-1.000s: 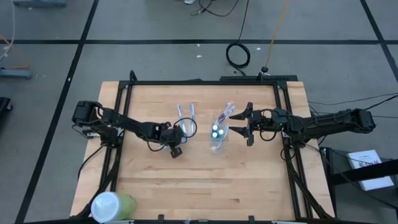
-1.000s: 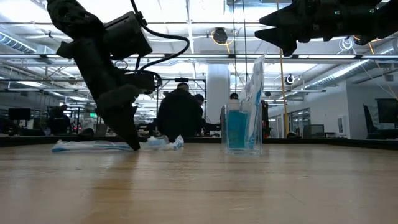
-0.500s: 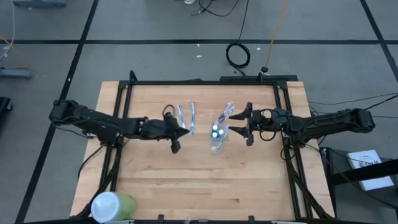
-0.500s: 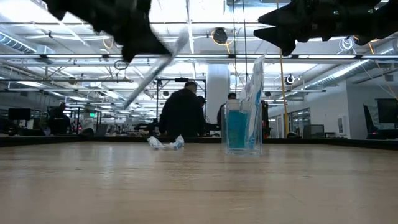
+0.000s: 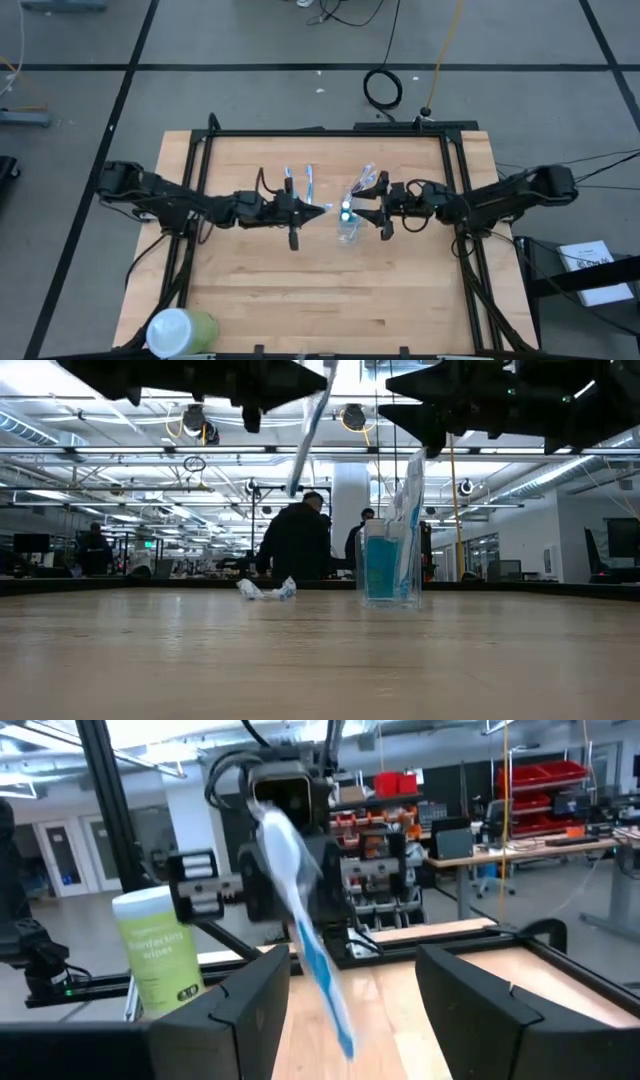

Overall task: Pick & Place toothbrushing station
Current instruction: Put the blue toothbrush into the transparent organizer

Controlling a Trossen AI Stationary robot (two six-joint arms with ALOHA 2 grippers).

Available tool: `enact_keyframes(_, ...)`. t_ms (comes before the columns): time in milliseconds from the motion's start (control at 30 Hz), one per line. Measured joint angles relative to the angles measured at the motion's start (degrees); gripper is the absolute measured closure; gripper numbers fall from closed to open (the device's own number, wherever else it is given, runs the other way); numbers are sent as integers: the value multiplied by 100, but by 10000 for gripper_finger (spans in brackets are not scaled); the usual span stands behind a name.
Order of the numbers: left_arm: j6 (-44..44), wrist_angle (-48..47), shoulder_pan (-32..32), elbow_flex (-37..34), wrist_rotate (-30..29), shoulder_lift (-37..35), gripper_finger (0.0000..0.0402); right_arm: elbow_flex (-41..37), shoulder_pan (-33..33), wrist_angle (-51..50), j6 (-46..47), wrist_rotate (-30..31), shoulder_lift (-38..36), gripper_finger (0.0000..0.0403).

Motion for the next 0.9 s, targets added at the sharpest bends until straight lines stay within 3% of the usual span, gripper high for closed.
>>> enact_keyframes(133,-38,352,0,0,18,354,397,31,24,524,8,-1,527,193)
enact_keyframes(367,-295,430,80,0,18,617,397,532,41,551,174,-571,1115,193)
enact_keyframes(533,-342,502,114,4,142,665,397,798,63,522,204,-582,1469,193)
enact_keyframes(900,-490,595,124,6,191,854,398,892,61,502,296,-566,1496,205)
